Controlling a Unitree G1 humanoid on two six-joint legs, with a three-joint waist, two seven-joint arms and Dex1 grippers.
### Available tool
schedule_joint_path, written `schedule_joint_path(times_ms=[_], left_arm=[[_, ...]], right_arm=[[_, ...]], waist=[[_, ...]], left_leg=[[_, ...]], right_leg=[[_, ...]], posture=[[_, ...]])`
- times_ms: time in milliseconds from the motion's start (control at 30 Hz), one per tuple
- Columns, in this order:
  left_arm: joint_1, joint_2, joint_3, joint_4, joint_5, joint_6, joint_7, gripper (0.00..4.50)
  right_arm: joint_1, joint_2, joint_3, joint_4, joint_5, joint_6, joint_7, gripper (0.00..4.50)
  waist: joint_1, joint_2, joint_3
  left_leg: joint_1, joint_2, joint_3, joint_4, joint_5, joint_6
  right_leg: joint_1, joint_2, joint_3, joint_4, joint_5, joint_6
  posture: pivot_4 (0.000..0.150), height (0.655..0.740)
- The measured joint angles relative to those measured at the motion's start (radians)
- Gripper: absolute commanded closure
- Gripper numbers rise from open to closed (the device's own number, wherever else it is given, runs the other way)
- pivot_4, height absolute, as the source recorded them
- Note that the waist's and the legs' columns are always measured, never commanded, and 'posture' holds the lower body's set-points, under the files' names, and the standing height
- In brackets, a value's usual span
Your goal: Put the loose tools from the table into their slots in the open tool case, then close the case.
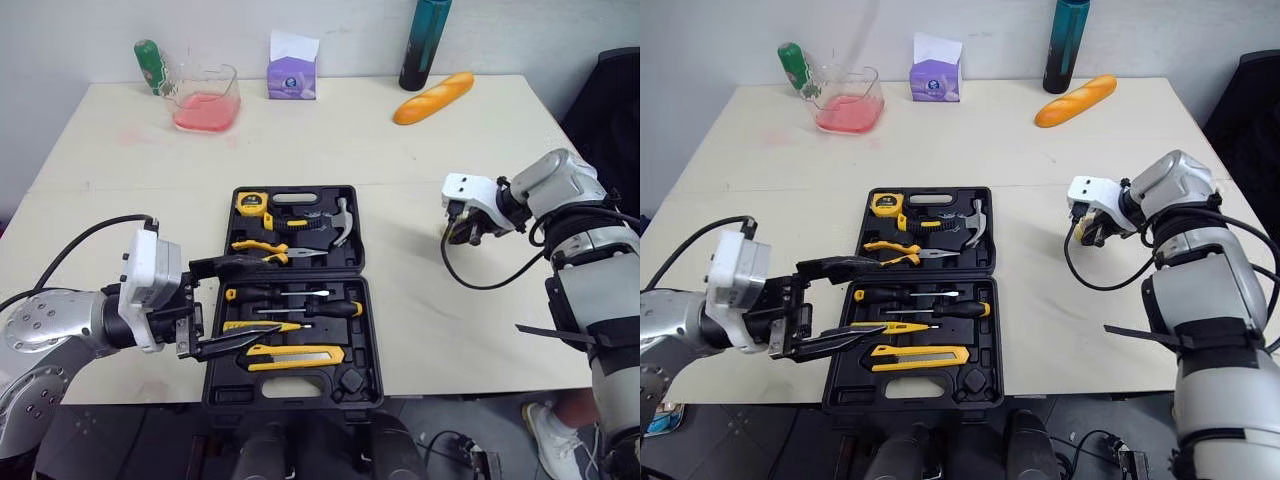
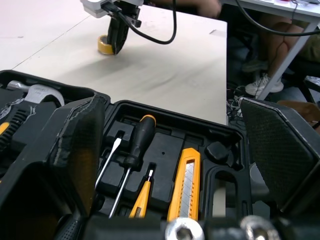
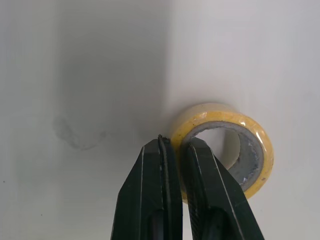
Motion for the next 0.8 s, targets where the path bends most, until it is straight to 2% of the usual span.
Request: schedule_joint_path(times_ms=[100,200,300,333,433,567,667,800], left_arm=[[-0.040,-0.001,-0.026,0.013,0.050,-0.034,-0.008,0.00],[-0.029,0.009,-0.052,0.017,0.097,-0.064,-0.050,0.00],[0.010,0.015,-0.065,0.027,0.122,-0.082,-0.094,0.00],[0.014,0.005,-0.063,0.037,0.127,-0.099,-0.101,0.00],[0.043,-0.005,-0.058,0.062,0.153,-0.139,-0.122,0.00],[0.104,-0.007,-0.066,0.065,0.207,-0.193,-0.155,0.00],[0.147,-0.038,-0.080,0.063,0.248,-0.222,-0.143,0.00],[0.186,-0.050,-0.079,0.043,0.263,-0.239,-0.132,0.00]], right_arm=[[-0.002,-0.014,-0.004,-0.041,0.011,-0.023,0.066,4.45],[-0.005,-0.010,-0.033,-0.170,0.080,0.013,0.202,4.45],[0.066,-0.059,0.001,-0.446,0.203,0.059,0.234,4.45],[0.139,-0.127,0.051,-0.650,0.304,0.139,0.234,4.45],[0.268,-0.207,0.155,-1.081,0.541,0.317,0.240,4.45],[0.341,-0.264,0.195,-1.391,0.697,0.399,0.243,4.45],[0.412,-0.296,0.223,-1.503,0.734,0.369,0.246,4.45],[0.440,-0.283,0.233,-1.524,0.734,0.338,0.248,4.45]], waist=[[0.000,0.000,0.000],[-0.009,0.001,0.000],[-0.014,0.000,0.000],[-0.007,0.000,0.000],[0.005,0.000,0.000],[0.011,0.000,0.000],[0.016,-0.003,-0.001],[0.011,-0.003,-0.001]], left_leg=[[0.000,0.000,0.000,0.000,0.000,0.000],[0.000,0.001,0.001,0.000,0.000,-0.001],[0.000,0.004,0.000,-0.001,-0.002,-0.003],[-0.001,0.005,-0.001,-0.001,-0.002,-0.004],[-0.001,0.005,0.000,0.001,-0.002,-0.004],[-0.001,0.005,0.001,0.002,-0.002,-0.004],[-0.001,0.004,0.000,0.003,-0.003,-0.002],[-0.001,0.004,0.000,0.003,-0.003,-0.002]], right_leg=[[0.000,0.001,0.000,0.000,0.000,0.000],[-0.001,0.002,0.001,0.000,0.000,0.000],[-0.001,0.005,0.000,0.000,-0.001,-0.001],[-0.001,0.005,0.000,-0.001,-0.001,-0.002],[-0.002,0.006,0.000,0.000,-0.001,-0.002],[-0.002,0.005,0.001,0.001,-0.001,-0.002],[-0.001,0.004,0.000,0.000,-0.001,-0.002],[-0.001,0.003,0.001,0.000,0.000,-0.002]], posture=[[0.150,0.7400],[0.150,0.7400],[0.150,0.7400],[0.150,0.7400],[0.150,0.7400],[0.150,0.7400],[0.150,0.7400],[0.150,0.7400]])
